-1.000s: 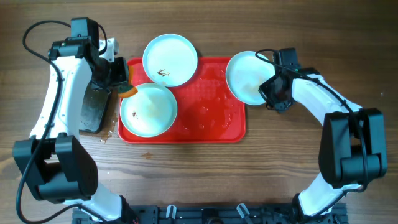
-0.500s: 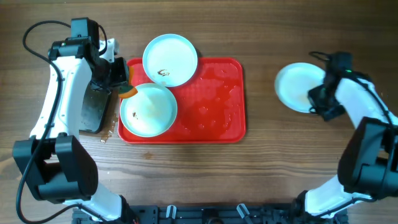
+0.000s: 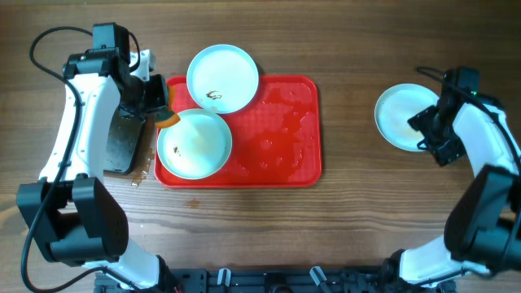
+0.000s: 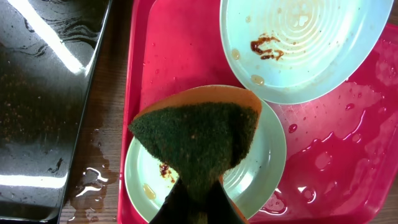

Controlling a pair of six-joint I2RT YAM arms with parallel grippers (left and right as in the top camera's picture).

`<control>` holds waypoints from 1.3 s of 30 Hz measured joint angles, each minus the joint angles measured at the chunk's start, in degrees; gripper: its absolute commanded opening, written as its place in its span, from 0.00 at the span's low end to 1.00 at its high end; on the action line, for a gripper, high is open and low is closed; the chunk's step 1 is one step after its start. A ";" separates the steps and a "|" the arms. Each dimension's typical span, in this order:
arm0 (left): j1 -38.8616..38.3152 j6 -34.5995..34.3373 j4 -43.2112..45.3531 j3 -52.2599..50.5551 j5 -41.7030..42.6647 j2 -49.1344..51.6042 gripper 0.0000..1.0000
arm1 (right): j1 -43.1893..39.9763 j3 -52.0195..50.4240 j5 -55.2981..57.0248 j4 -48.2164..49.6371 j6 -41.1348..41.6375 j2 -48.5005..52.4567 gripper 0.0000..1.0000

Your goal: Clean dirty plates on tray and stack at the side

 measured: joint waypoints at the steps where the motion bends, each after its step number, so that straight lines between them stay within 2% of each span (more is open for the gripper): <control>1: 0.02 -0.02 0.00 0.00 0.00 0.00 0.04 | 0.37 1.11 -0.02 -0.79 -0.37 -1.84 0.80; 3: 0.02 -0.02 0.07 0.00 -0.46 0.00 0.04 | 1.53 3.34 -0.39 -1.51 -1.44 -6.12 0.66; 5: 0.07 -0.11 0.17 0.00 -2.47 0.00 0.04 | 4.61 5.22 -2.08 -1.55 -3.52 -11.91 0.60; 7: 0.70 -0.50 0.17 0.00 -3.74 0.00 0.04 | 7.61 5.75 -3.28 -1.86 -4.37 -13.79 0.60; 9: 2.78 -1.40 0.20 -0.02 -4.42 0.00 0.04 | 11.93 5.88 -5.44 -2.54 -5.68 -13.70 0.73; 10: 4.85 -2.05 0.17 0.00 -4.81 0.00 0.04 | 15.52 5.86 -6.14 -2.60 -6.01 -12.63 0.70; 11: 6.43 -2.45 0.15 0.00 -5.03 0.00 0.04 | 17.77 5.86 -6.60 -2.69 -7.10 -11.80 0.61; 14: 10.99 -3.23 0.11 0.00 -5.46 0.00 0.04 | 25.62 5.86 -9.57 -1.51 -9.18 -7.45 0.59; 18: 16.87 -3.52 0.63 -0.17 -5.66 0.00 0.04 | 34.42 5.75 -14.82 1.90 -12.92 -0.90 0.74; 21: 19.17 1.64 4.15 -1.68 -3.52 0.02 0.04 | 36.44 5.64 -22.75 6.51 -18.58 0.92 0.76; 22: 19.39 5.49 6.01 -2.84 -1.68 0.04 0.04 | 36.59 5.64 -25.27 7.13 -19.93 1.05 0.75; 26: 19.30 17.38 7.74 -5.09 2.64 1.99 0.04 | 36.65 5.64 -32.89 7.10 -24.35 1.09 0.75; 29: 19.37 22.18 7.98 -5.16 3.85 5.53 0.04 | 36.63 5.64 -35.69 6.64 -27.08 1.07 0.75; 35: 23.91 26.05 9.25 -5.53 4.70 13.88 0.04 | 36.70 5.64 -38.45 4.24 -30.14 1.09 0.75; 39: 27.76 26.51 11.54 -5.53 4.96 14.84 0.04 | 37.57 5.64 -38.80 4.02 -30.56 1.09 0.75</control>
